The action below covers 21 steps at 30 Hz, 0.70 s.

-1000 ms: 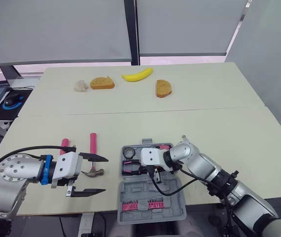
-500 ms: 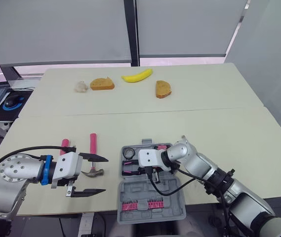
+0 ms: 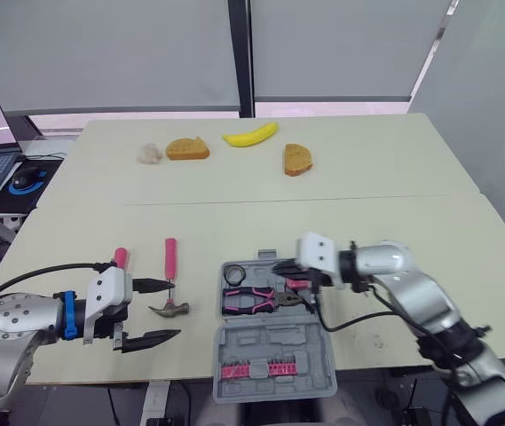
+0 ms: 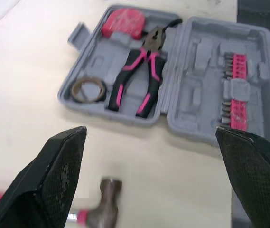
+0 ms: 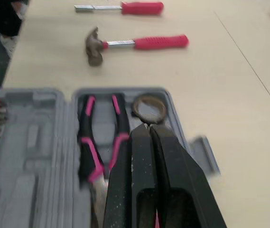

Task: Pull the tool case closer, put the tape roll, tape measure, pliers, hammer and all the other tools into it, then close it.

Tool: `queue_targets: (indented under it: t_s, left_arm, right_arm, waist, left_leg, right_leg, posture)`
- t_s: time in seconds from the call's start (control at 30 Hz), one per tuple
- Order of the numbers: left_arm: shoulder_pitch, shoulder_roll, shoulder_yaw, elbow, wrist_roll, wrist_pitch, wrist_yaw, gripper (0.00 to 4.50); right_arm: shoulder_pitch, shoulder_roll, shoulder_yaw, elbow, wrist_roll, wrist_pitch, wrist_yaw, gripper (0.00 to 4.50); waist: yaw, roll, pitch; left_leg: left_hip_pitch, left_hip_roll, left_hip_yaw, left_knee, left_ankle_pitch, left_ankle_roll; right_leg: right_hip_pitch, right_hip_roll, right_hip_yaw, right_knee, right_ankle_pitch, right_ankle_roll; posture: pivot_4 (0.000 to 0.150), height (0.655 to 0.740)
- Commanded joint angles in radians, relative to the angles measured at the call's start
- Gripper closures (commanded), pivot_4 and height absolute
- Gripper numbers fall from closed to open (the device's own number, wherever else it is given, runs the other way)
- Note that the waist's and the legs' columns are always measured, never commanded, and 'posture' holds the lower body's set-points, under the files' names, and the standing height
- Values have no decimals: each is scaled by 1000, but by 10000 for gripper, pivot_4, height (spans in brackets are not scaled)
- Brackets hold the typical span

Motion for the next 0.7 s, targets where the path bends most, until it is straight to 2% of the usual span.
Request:
queue_targets:
  t_s: [0.03, 0.1, 0.23, 0.4, 0.6, 0.7]
  left_arm:
    - [30, 10, 29, 9, 35, -9, 24, 0]
    - [44, -5, 15, 25, 45, -32, 19, 0]
    - [75, -29, -10, 50, 74, -82, 13, 8624]
    - [106, -46, -69, 67, 133, -133, 18, 24975]
    - [72, -91, -150, 89, 194, -144, 69, 44835]
    - [21, -126, -212, 80, 234, -119, 104, 44835]
  right_arm:
    - [107, -111, -122, -95, 46, -36, 25, 44799]
    - [216, -178, -189, -99, 68, -84, 41, 44799]
    - [375, -247, -253, -114, 85, -103, 40, 45000]
    - [483, -276, -250, -109, 49, -160, 16, 45000]
    - [487, -251, -195, -93, 17, -159, -32, 45000]
    - [441, -218, -134, -30, -28, -175, -57, 45000]
  waist:
    - [2, 0, 0]
    - [4, 0, 0]
    - [1, 0, 0]
    - [1, 0, 0]
    - [10, -1, 0]
    - [14, -1, 0]
  left_leg:
    - [0, 0, 0, 0, 0, 0]
    - [0, 1, 0, -1, 0, 0]
    - [0, 2, 1, -2, 0, 0]
    - [0, 2, 1, -1, 0, 0]
    - [0, 2, 1, -1, 0, 0]
    - [0, 2, 1, 0, 0, 0]
  right_leg:
    - [1, 0, 0, -1, 0, 0]
    - [2, 0, 0, -1, 0, 0]
    - [2, 0, 0, -1, 0, 0]
    - [3, 0, -1, -1, 0, 0]
    - [4, 1, -1, -2, 0, 0]
    - [4, 1, -1, -2, 0, 0]
  posture:
    - [1500, 7400]
    - [1500, 7400]
    - [1500, 7400]
    - [1500, 7400]
    - [1500, 7400]
    - [1500, 7400]
